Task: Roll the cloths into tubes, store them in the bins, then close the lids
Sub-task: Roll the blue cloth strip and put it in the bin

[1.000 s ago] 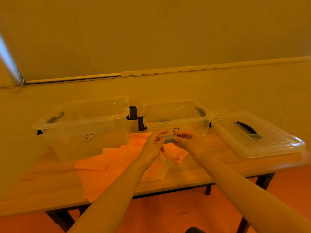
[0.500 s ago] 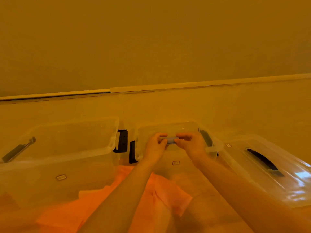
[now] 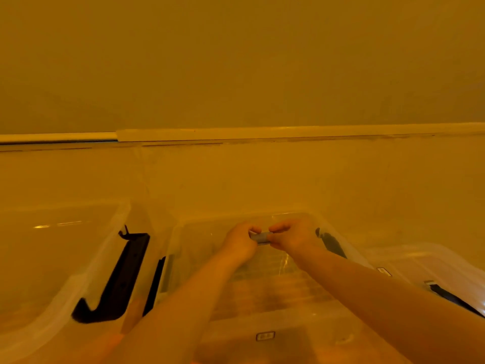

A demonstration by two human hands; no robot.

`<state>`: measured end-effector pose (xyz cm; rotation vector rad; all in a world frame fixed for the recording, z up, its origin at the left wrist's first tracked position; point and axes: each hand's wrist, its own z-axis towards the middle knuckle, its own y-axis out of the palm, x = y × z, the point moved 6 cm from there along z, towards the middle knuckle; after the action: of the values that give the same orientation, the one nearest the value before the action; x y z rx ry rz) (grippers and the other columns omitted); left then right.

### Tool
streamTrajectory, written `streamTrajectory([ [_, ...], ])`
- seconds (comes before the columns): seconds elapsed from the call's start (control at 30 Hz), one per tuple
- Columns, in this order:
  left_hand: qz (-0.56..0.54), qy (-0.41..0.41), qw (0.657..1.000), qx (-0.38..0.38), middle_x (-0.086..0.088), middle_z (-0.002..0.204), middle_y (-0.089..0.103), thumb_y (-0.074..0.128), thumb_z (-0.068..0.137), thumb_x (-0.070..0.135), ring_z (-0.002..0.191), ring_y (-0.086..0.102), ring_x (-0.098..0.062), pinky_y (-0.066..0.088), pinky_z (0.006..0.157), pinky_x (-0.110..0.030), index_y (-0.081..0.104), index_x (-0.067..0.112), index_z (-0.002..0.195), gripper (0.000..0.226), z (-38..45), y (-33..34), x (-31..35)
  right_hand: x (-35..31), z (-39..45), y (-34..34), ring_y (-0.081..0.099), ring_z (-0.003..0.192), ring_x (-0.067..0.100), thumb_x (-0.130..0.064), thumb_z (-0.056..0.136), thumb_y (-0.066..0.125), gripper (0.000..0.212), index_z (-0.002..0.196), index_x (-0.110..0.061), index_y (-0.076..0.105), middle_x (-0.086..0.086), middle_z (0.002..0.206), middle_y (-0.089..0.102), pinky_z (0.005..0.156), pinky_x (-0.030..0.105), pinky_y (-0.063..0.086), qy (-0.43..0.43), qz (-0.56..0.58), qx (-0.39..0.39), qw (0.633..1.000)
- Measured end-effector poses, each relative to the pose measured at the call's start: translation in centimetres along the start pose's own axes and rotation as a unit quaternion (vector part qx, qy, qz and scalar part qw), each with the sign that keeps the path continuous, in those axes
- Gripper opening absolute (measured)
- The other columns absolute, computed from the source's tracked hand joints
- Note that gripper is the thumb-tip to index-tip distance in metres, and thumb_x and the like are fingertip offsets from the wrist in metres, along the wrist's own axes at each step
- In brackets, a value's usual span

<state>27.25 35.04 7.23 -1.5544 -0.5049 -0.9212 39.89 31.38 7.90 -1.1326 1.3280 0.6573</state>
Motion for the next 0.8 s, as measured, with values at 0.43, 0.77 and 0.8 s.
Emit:
streamTrajectory([
  [0.43,0.048,-0.054,0.994,-0.085,-0.014,0.135,0.051,0.052,0.09,-0.003,0.12,0.052,-0.027,0.045,0.091,-0.031,0.053,0.013,0.132,0.044,3.1,3.0,-4.5,5.5,5.3,2.6,0.062,0.102,0.032,0.01,0.077,0.072,0.015,0.079,-0.001,0.062,0.013,0.081,0.057,0.092,0.045,0.053,0.125,-0.019,-0.027,0.992],
  [0.77,0.075,-0.038,0.993,-0.086,-0.011,0.136,0.052,0.054,0.09,-0.002,0.12,0.052,-0.025,0.045,0.09,-0.03,0.057,0.017,0.127,0.041,3.7,3.5,-5.5,5.9,5.9,2.5,0.061,0.085,0.025,-0.002,0.07,0.082,0.031,0.063,-0.015,0.056,0.004,0.07,0.055,0.086,0.043,0.054,0.031,-0.154,-0.016,0.987],
  [0.8,0.077,-0.035,0.993,-0.084,-0.012,0.135,0.052,0.054,0.09,-0.002,0.12,0.053,-0.025,0.044,0.089,-0.029,0.057,0.016,0.127,0.041,3.7,3.5,-5.5,5.8,5.9,2.5,0.061,0.086,0.025,-0.003,0.07,0.083,0.031,0.062,-0.017,0.056,0.003,0.07,0.055,0.085,0.043,0.054,0.02,-0.172,-0.019,0.985],
])
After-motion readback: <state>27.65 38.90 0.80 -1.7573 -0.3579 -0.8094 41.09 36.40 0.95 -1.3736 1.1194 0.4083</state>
